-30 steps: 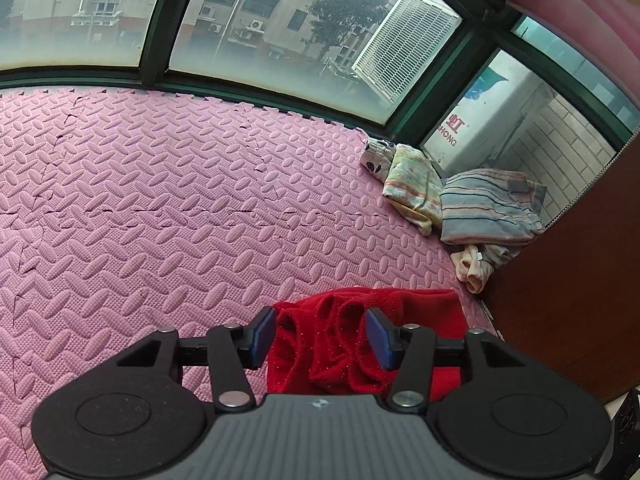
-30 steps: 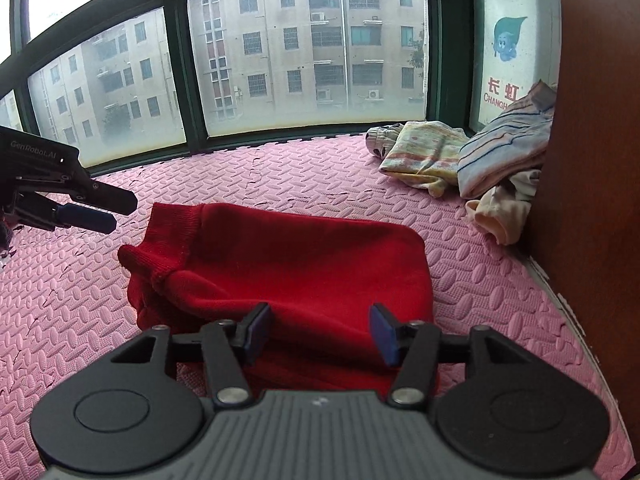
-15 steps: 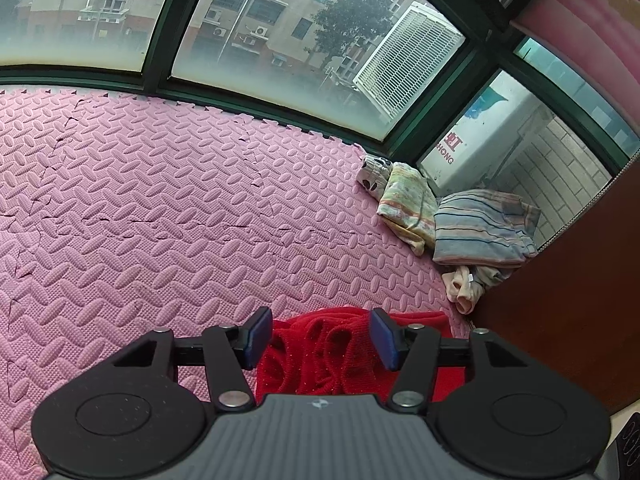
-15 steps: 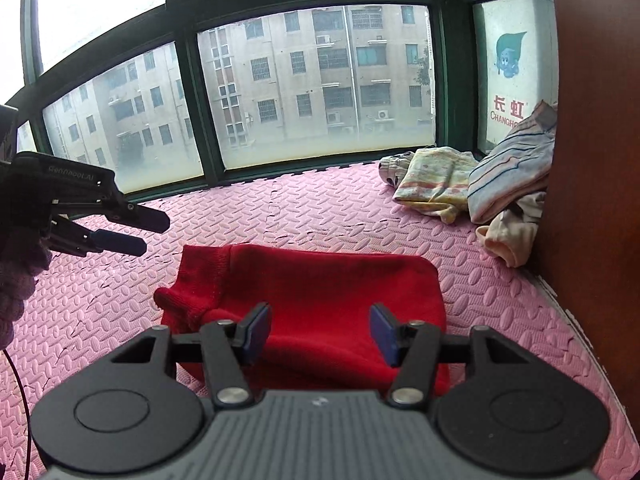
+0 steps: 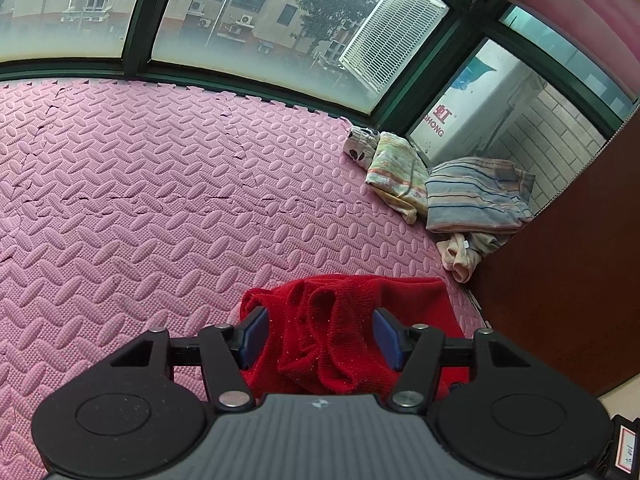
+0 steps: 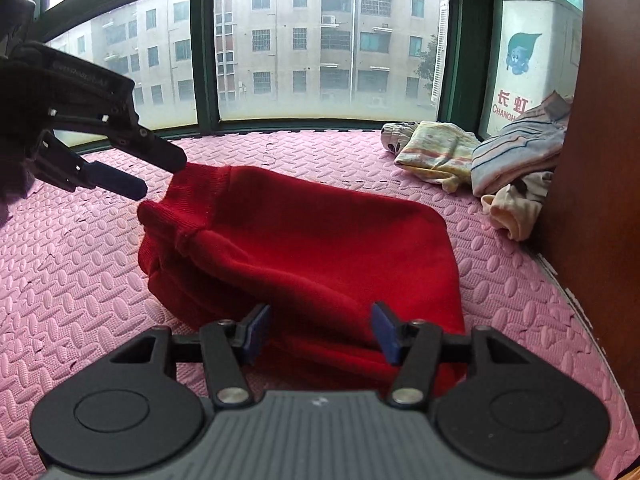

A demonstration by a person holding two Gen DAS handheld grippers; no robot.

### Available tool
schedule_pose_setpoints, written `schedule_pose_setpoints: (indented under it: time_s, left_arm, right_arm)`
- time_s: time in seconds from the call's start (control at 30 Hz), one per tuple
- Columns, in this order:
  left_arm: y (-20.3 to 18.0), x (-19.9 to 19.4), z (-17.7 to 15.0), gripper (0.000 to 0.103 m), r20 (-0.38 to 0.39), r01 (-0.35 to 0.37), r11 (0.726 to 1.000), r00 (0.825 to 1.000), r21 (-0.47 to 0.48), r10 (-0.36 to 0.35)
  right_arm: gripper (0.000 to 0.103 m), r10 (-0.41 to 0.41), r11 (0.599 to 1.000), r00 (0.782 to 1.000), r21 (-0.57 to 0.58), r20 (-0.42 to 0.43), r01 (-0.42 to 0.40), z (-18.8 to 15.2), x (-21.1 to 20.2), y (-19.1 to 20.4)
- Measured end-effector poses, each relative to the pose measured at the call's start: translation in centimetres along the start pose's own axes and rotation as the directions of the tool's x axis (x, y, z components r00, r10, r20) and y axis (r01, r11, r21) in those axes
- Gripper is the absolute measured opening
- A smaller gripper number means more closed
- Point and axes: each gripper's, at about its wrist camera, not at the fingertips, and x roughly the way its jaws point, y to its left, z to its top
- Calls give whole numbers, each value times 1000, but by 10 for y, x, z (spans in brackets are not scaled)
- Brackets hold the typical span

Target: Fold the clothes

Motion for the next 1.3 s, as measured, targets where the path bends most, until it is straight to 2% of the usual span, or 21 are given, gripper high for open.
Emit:
schedule_pose_setpoints:
  time_s: [0.1, 0.2, 0.3, 0.4, 0.5, 0.6, 0.73, 1.03, 1.3]
  left_arm:
    - [4, 2, -1, 61, -3, -5, 1000, 1000, 0, 5]
    - [5, 6, -4, 61, -12, -13, 1000, 1000, 3, 14]
    - [7, 9, -7, 61, -21, -26, 1000, 999, 6, 26]
    - [9, 12, -10, 61, -31, -38, 999, 999, 7, 38]
    - [15, 17, -13, 61, -45, -53, 999, 998, -1, 52]
    - [18, 20, -12, 62, -49, -60, 998, 997, -6, 60]
    - [21, 22, -9, 63, -48, -64, 998, 997, -11, 63]
    - [29, 26, -3, 64, -46, -73, 997, 996, -22, 72]
    - [47, 34, 2, 64, -62, -99, 994, 993, -55, 96]
  right_arm:
    - [56, 37, 998, 998, 43, 43, -39, 13, -12, -6]
    - [56, 28, 996, 998, 86, 60, -34, 23, -11, -12]
    - [56, 9, 997, 999, 81, 43, -12, 24, 0, -10]
    - [56, 27, 998, 999, 53, -42, -25, 10, 19, 0]
    - [56, 12, 1000, 998, 2, -63, -12, -1, 24, 8]
    - [56, 15, 1000, 999, -24, -48, -16, 5, 18, 9]
    - [56, 64, 998, 998, 23, -3, -64, 36, 12, -2]
    - [56, 150, 987, 988, 61, -37, -148, 76, 64, 4]
    - [56, 155, 986, 983, 75, -100, -148, 71, 105, 17]
